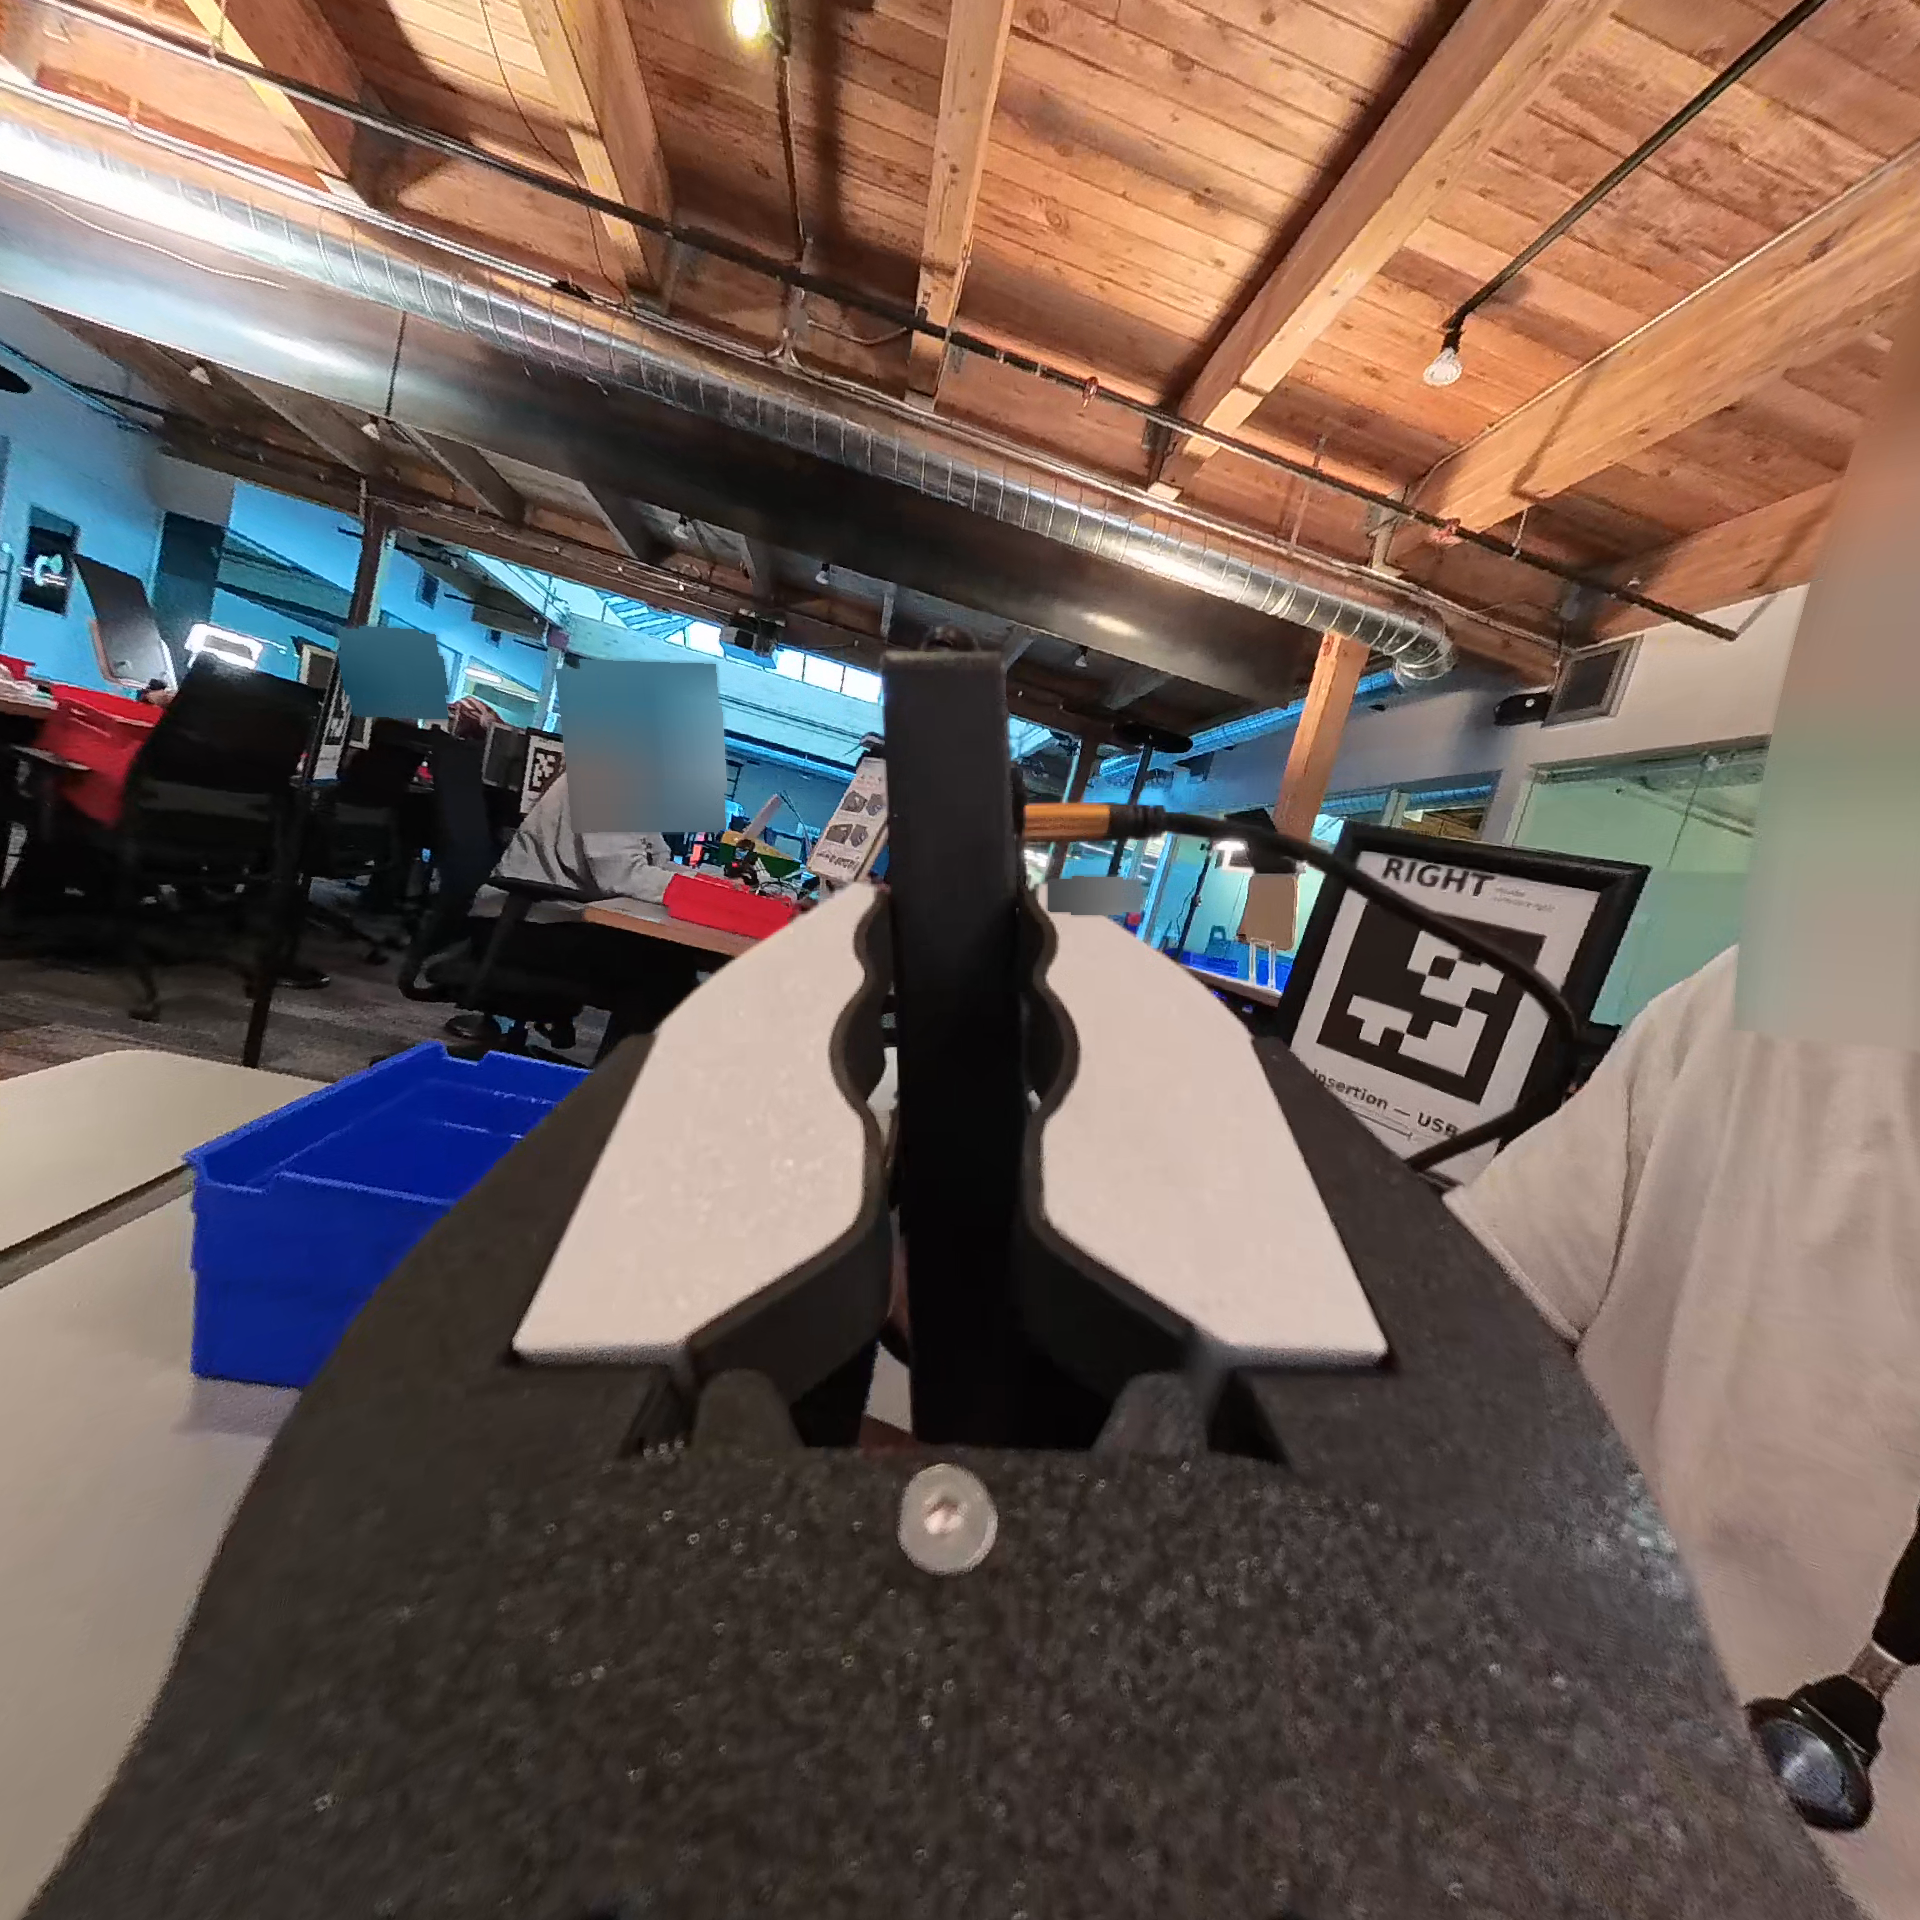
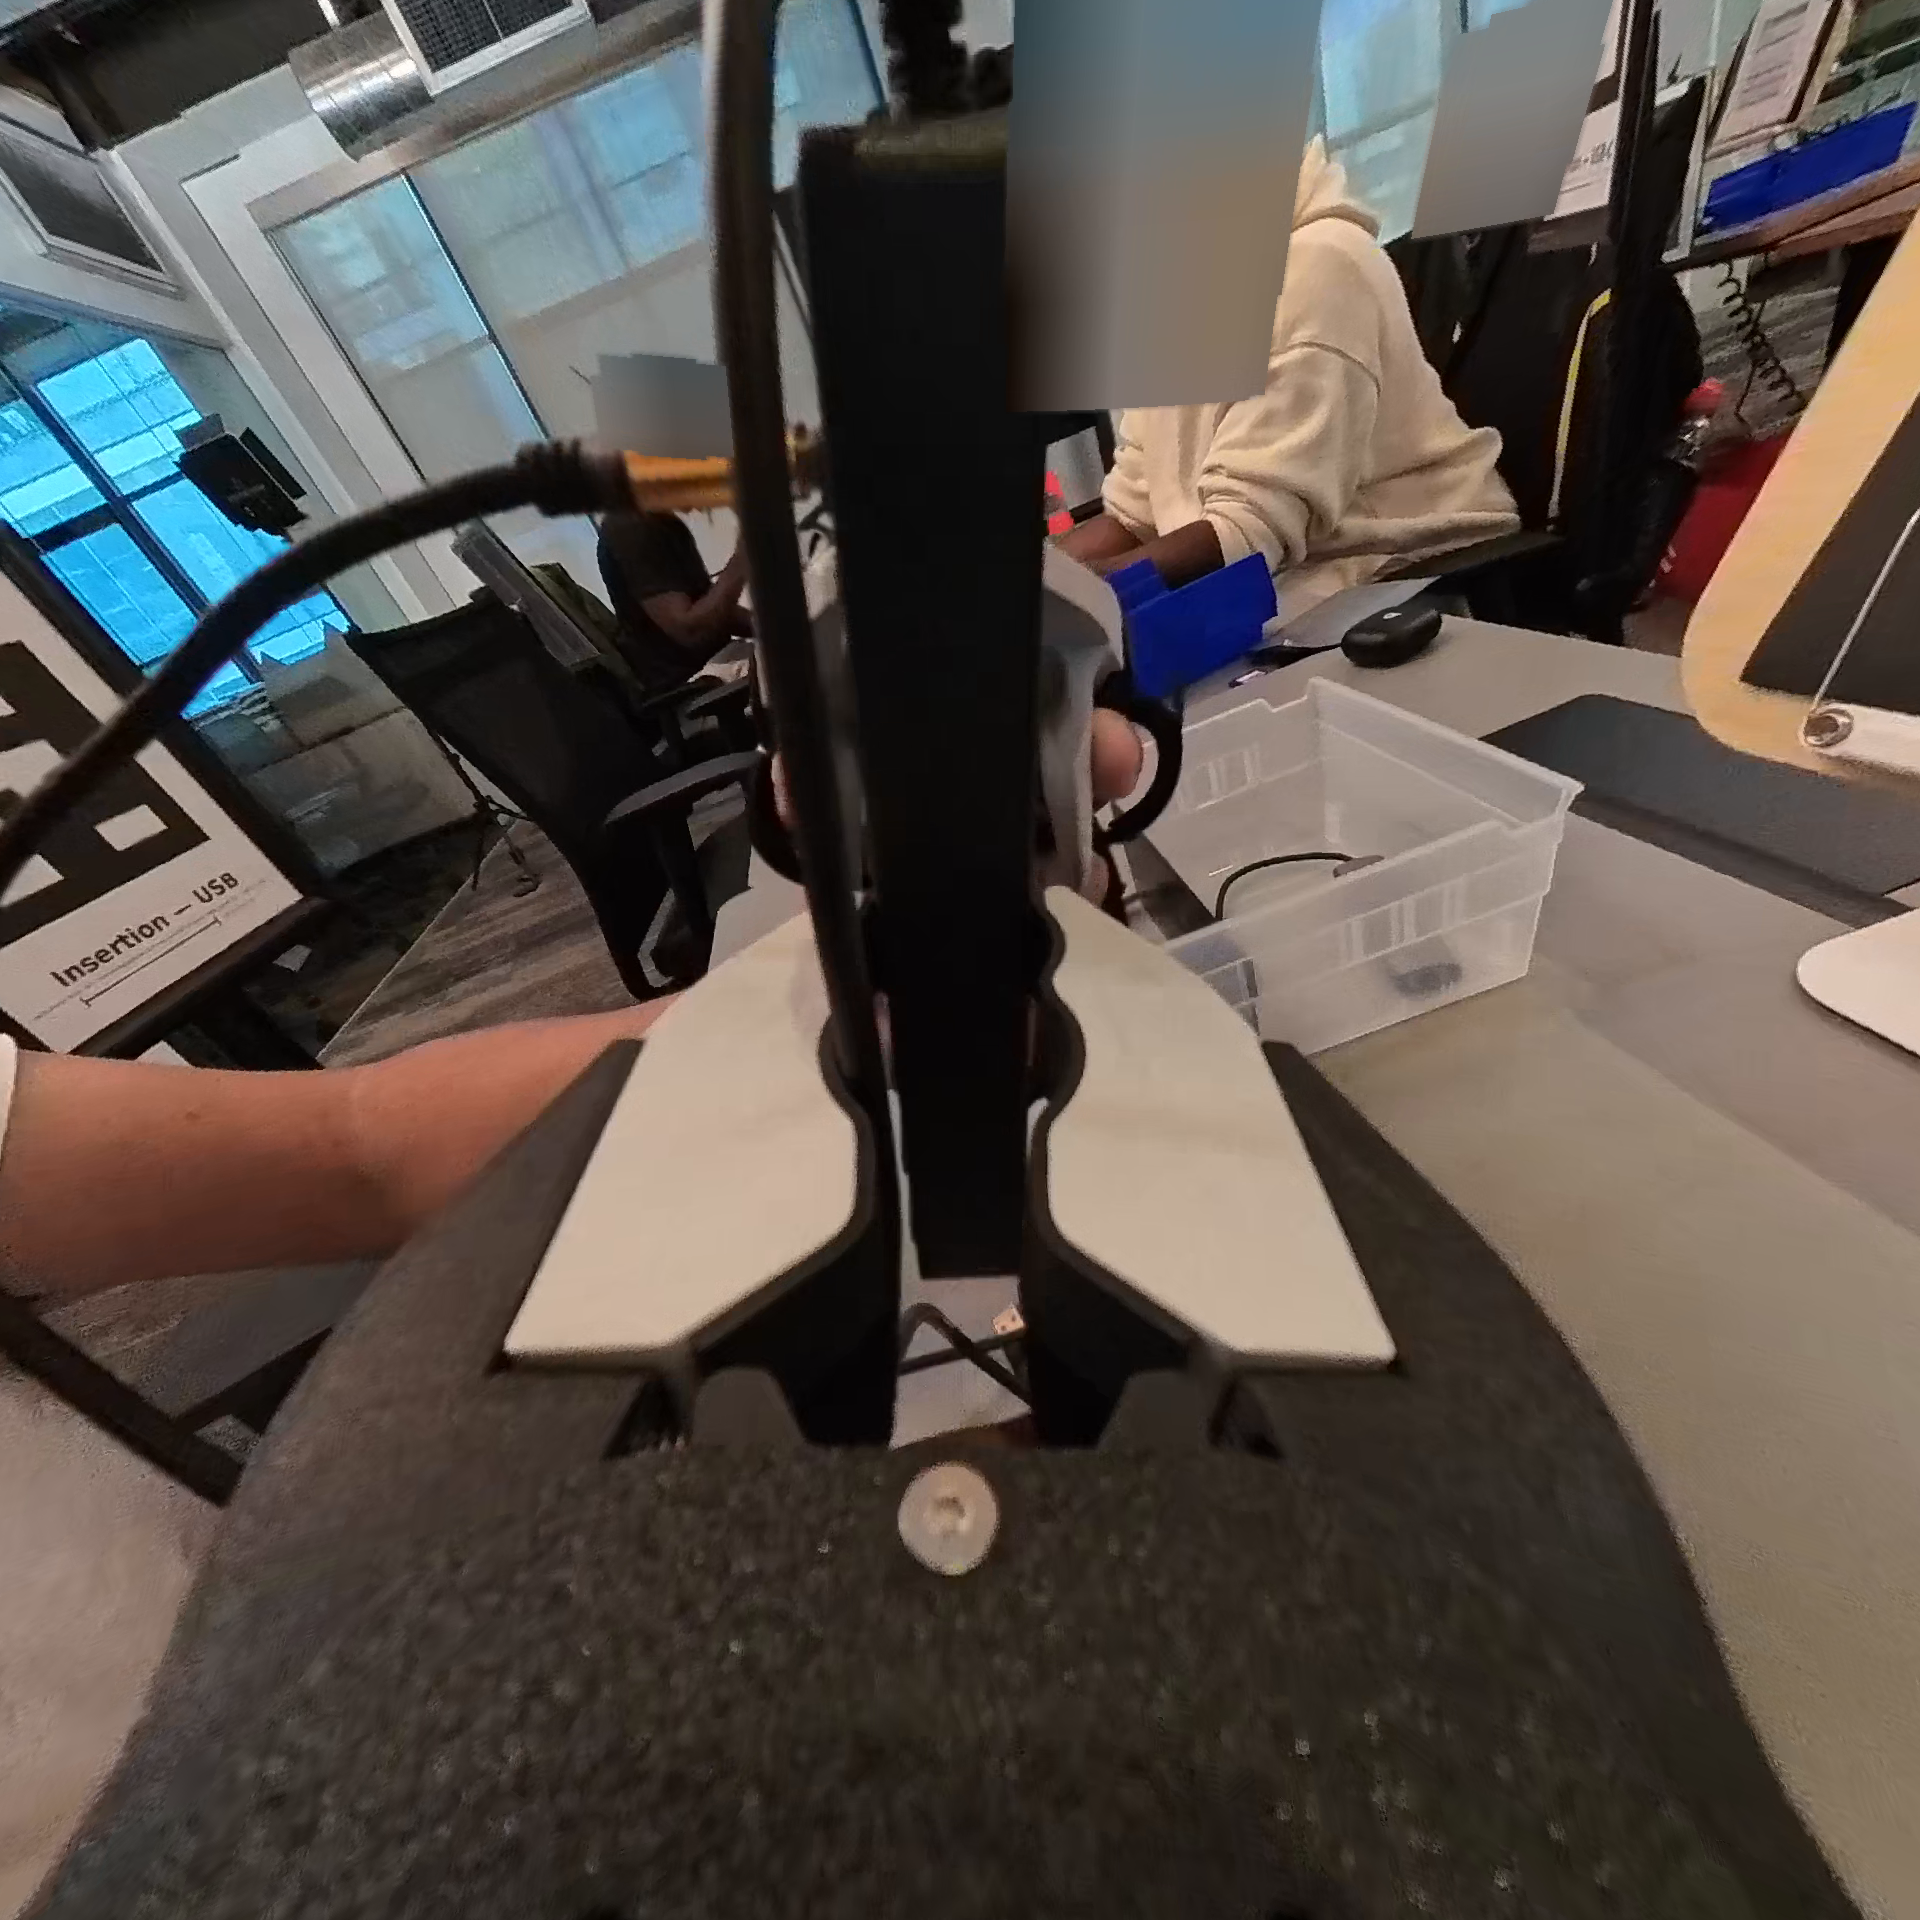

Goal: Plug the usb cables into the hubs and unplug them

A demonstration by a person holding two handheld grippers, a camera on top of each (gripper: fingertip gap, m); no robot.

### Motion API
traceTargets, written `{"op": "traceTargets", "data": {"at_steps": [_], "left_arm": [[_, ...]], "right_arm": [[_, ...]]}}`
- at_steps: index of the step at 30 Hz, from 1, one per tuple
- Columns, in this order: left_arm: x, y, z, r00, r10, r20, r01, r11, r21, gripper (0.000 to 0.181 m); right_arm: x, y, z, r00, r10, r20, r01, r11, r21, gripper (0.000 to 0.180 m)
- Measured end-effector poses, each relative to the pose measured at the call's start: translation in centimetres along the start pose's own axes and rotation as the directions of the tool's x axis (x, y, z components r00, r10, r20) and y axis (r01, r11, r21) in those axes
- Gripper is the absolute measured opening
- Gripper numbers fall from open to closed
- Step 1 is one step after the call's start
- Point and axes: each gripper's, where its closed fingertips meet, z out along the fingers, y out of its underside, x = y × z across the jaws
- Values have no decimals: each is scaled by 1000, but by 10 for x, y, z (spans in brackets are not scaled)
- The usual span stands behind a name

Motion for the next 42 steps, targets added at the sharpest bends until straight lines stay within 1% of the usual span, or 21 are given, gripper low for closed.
{"op": "traceTargets", "data": {"at_steps": [2,4,5,7,8,11,13,15,17,18,20,22,23,25,28,30,33,35,38,42], "left_arm": [[0,2,1,1000,-9,-10,10,1000,11,23],[-2,4,1,1000,-24,-11,24,999,25,23],[-6,5,1,999,-33,3,33,999,20,23],[-18,8,-1,996,-61,72,62,998,-17,26],[-26,11,-4,989,-60,137,67,996,-50,27],[-47,9,-27,929,35,369,15,991,-130,30],[-47,9,-52,854,92,511,1,984,-178,30],[-35,19,-80,753,142,642,-5,978,-210,27],[-3,50,-100,688,205,696,-17,964,-267,27],[16,74,-107,666,250,703,-11,945,-326,26],[54,130,-124,625,352,697,33,880,-474,26],[86,176,-139,588,439,680,62,813,-578,25],[99,191,-145,572,469,673,67,791,-608,25],[115,210,-153,549,496,673,89,766,-636,24],[119,213,-160,535,499,682,129,749,-650,30],[113,205,-165,523,476,707,133,774,-619,31],[102,201,-180,516,384,766,200,815,-543,37],[97,199,-187,522,311,794,241,839,-488,37],[90,193,-199,505,234,831,283,864,-416,37],[84,184,-205,497,91,863,321,905,-280,37]], "right_arm": [[-1,1,-2,1000,-11,-9,11,1000,6,26],[2,2,-3,997,-53,-51,53,999,-4,26],[3,3,-3,995,-65,-75,64,998,-7,26],[16,5,-6,985,-85,-152,84,996,-13,26],[25,6,-9,974,-102,-201,100,995,-20,26],[63,13,-18,929,-141,-341,133,990,-46,26],[88,19,-24,913,-124,-389,124,992,-25,26],[117,27,-29,879,-125,-460,133,991,-15,25],[144,36,-28,843,-151,-516,161,987,-26,26],[154,39,-27,830,-163,-533,176,984,-26,26],[169,44,-24,807,-187,-560,211,977,-22,26],[178,51,-21,795,-212,-569,245,969,-20,26],[180,55,-20,791,-226,-568,260,965,-22,26],[184,64,-23,774,-255,-580,288,957,-38,26],[182,65,-29,769,-265,-583,308,951,-26,26],[182,66,-30,780,-241,-577,290,957,-9,26],[181,68,-27,787,-252,-564,292,956,-20,25],[181,68,-27,791,-248,-559,289,957,-15,26],[183,69,-26,815,-217,-538,259,966,3,26],[186,71,-24,822,-203,-532,241,971,1,26]]}}
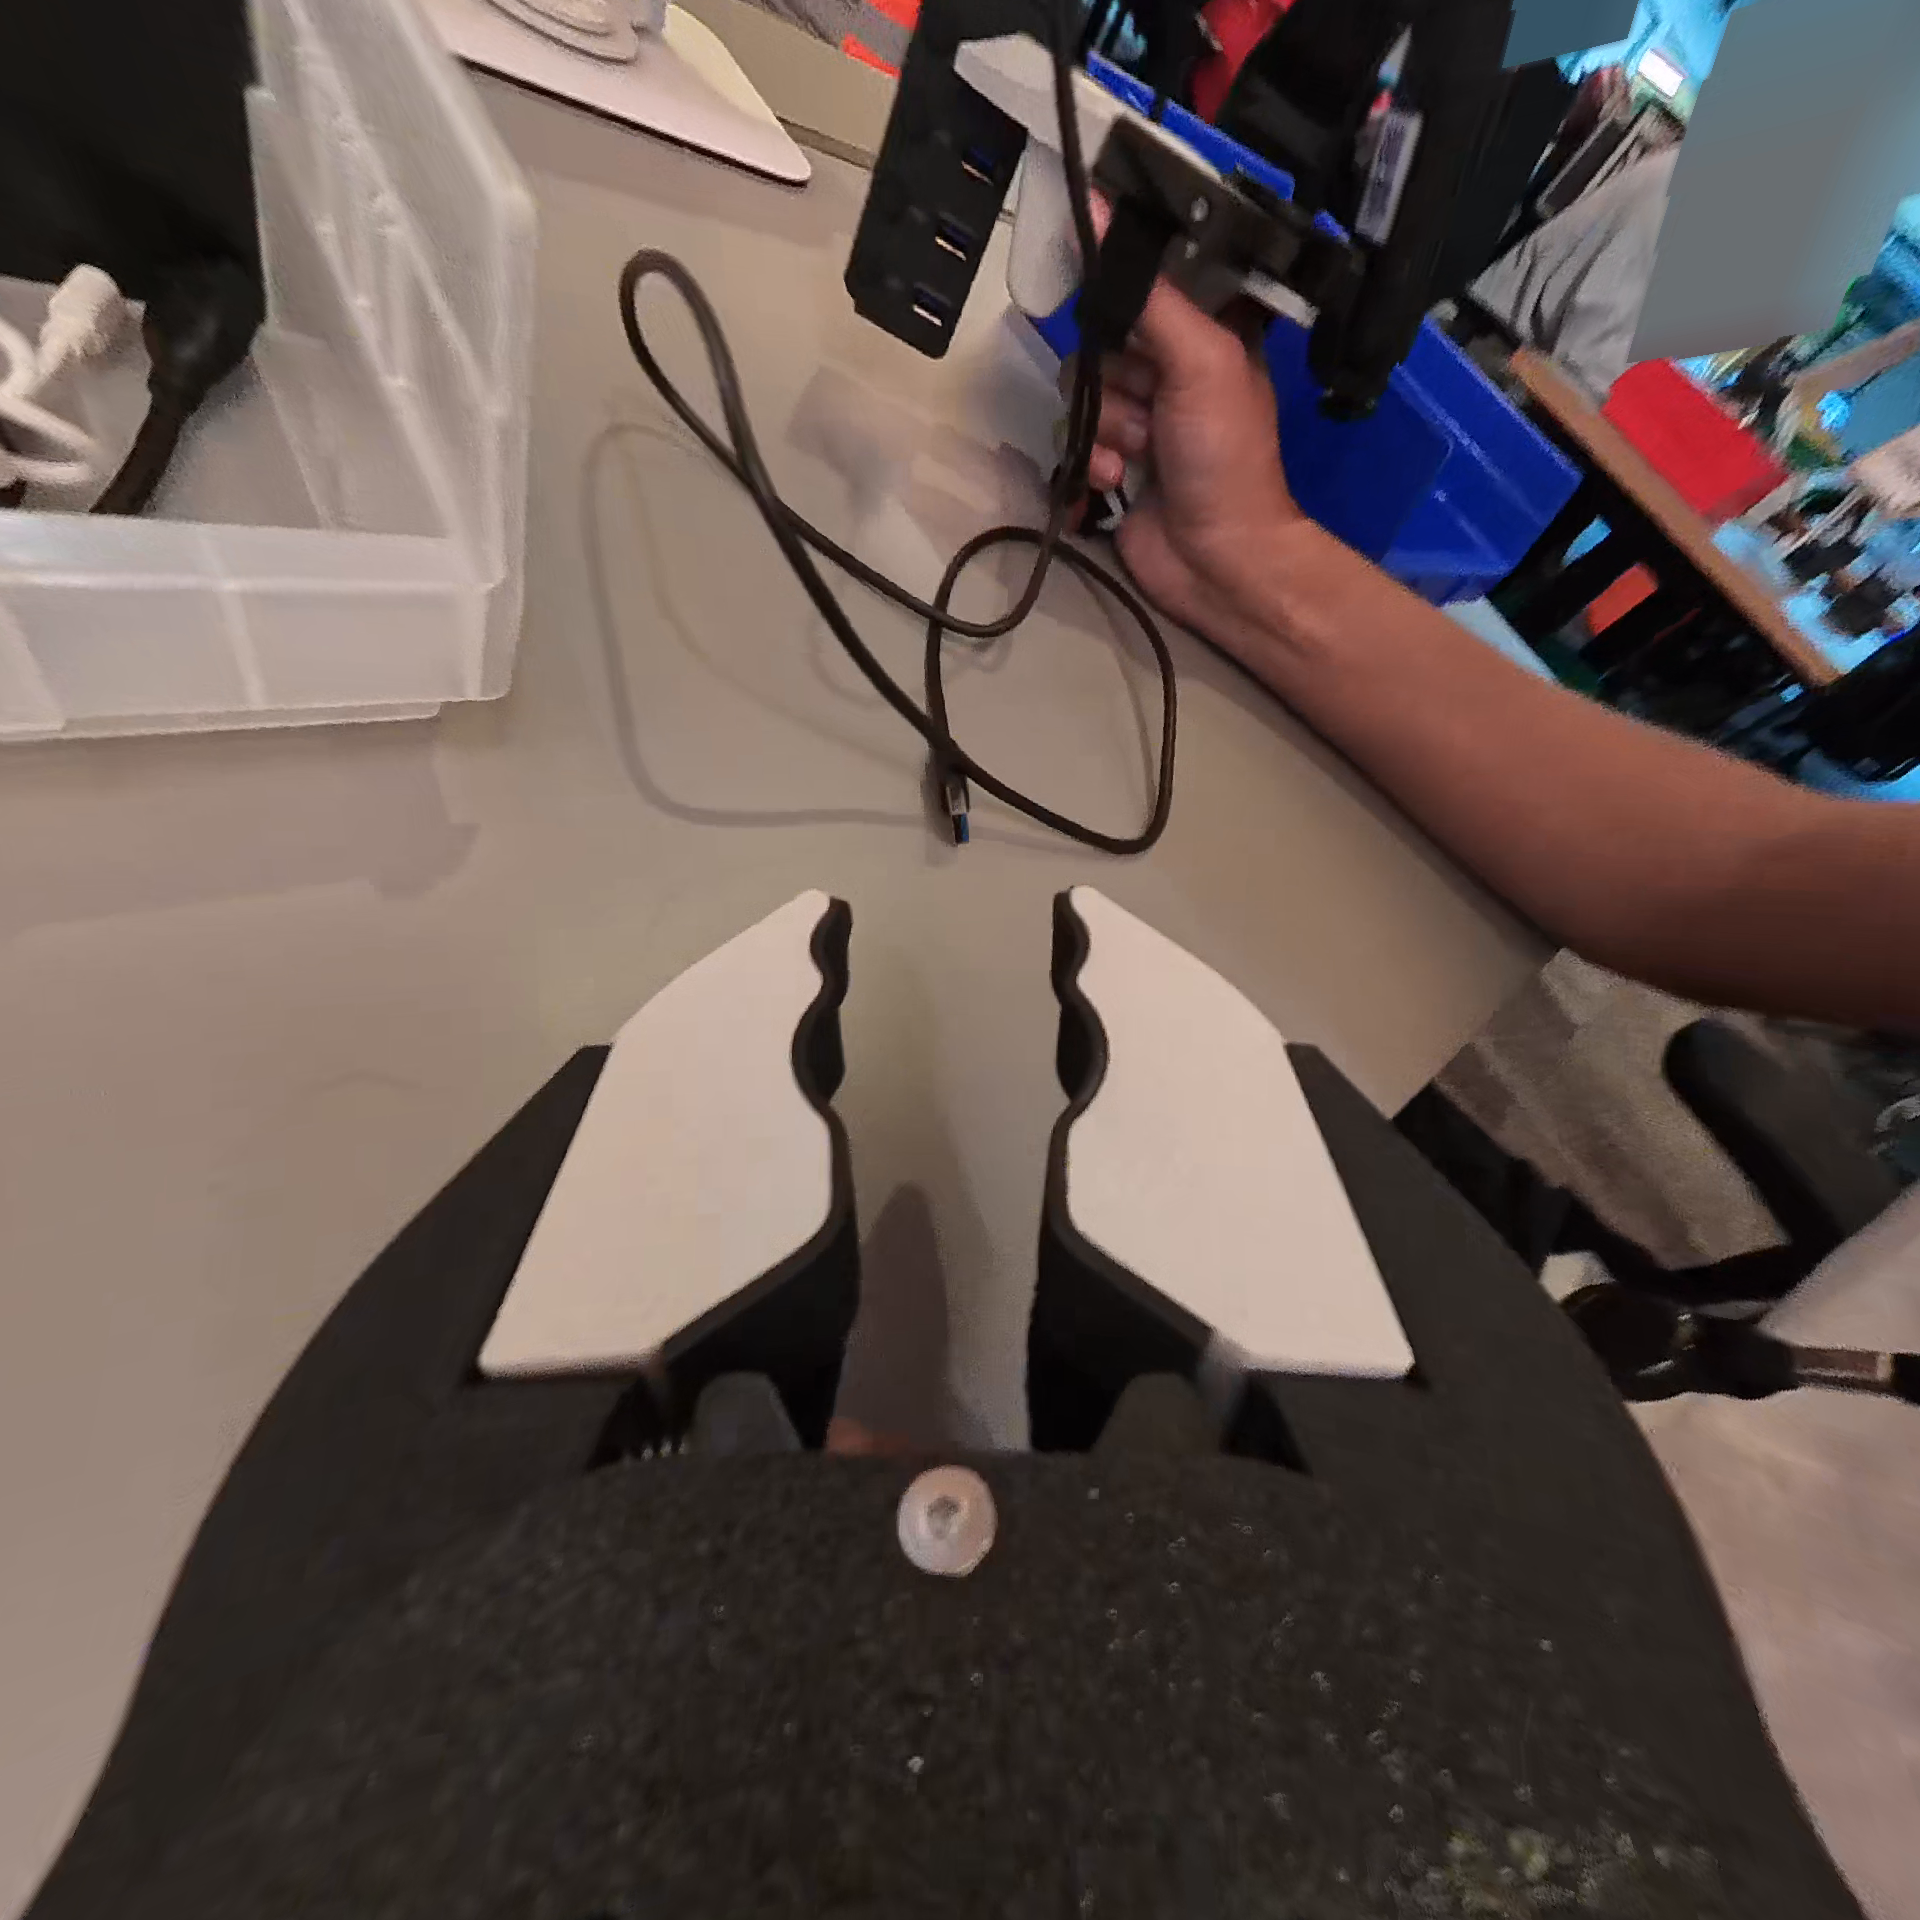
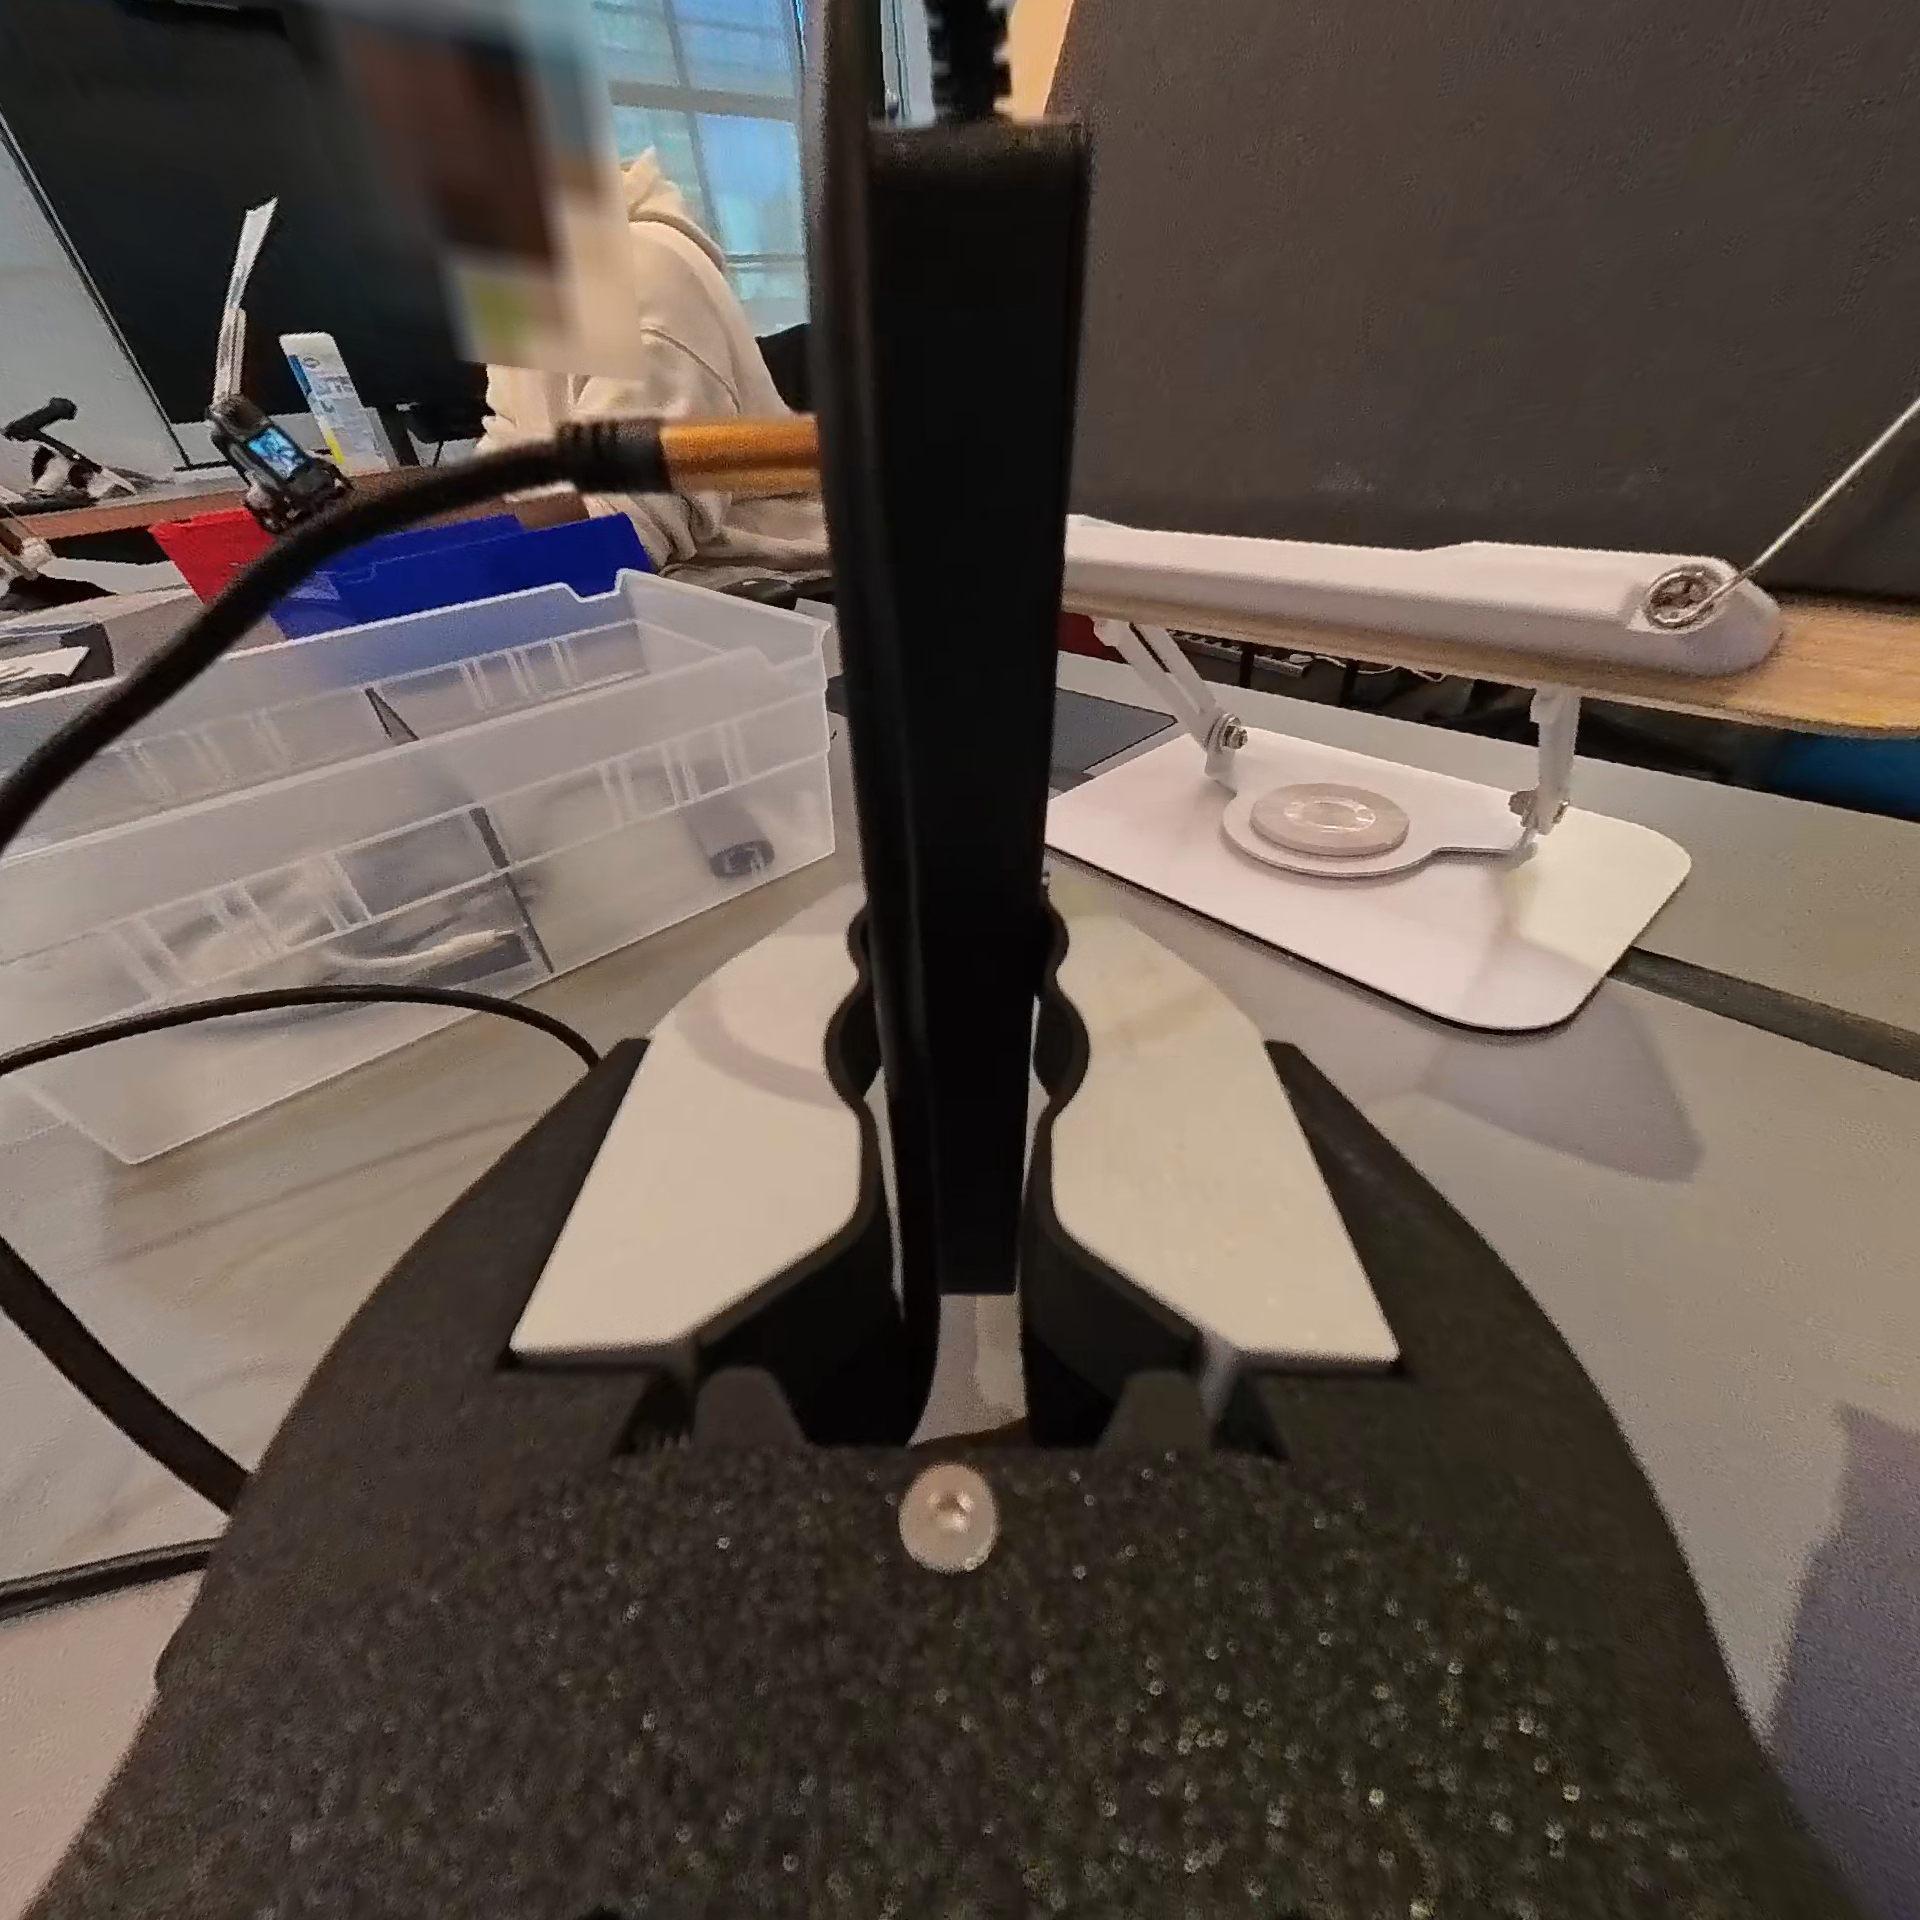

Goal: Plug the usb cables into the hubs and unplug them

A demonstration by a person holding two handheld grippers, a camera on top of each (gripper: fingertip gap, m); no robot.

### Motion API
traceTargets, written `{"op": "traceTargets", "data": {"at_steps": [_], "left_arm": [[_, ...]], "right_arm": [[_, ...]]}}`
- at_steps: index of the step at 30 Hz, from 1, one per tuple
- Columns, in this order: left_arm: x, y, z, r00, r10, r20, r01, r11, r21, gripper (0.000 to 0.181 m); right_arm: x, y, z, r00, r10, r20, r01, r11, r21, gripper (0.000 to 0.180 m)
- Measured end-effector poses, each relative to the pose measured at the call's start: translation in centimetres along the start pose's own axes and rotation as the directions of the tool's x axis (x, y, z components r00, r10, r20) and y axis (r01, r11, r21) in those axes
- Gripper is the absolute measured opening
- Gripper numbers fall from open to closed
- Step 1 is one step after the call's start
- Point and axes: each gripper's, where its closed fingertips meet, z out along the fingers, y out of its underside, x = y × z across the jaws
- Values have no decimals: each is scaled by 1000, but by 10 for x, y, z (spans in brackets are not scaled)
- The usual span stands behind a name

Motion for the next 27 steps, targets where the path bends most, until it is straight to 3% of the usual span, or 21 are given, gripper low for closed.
{"op": "traceTargets", "data": {"at_steps": [4,10,14,18,20,24,27], "left_arm": [[-7,-10,-4,994,-99,-42,101,994,35,35],[-42,-32,-20,994,28,105,-30,999,17,37],[-63,-81,-35,971,213,110,-199,972,-122,36],[-118,-119,-20,896,424,131,-346,853,-391,38],[-160,-134,-2,860,462,216,-315,815,-487,38],[-225,-137,31,886,332,325,-97,816,-570,37],[-240,-123,40,911,302,279,-49,754,-655,37]], "right_arm": [[-1,0,0,1000,-3,7,3,1000,3,25],[-2,1,1,1000,-2,11,2,1000,-5,26],[-2,2,2,1000,2,17,-2,1000,-10,25],[-3,2,3,1000,1,21,0,1000,-14,26],[-4,2,3,1000,-2,23,2,1000,-15,26],[-4,2,2,1000,-2,25,2,1000,-14,25],[-5,2,2,1000,0,29,1,1000,-15,26]]}}
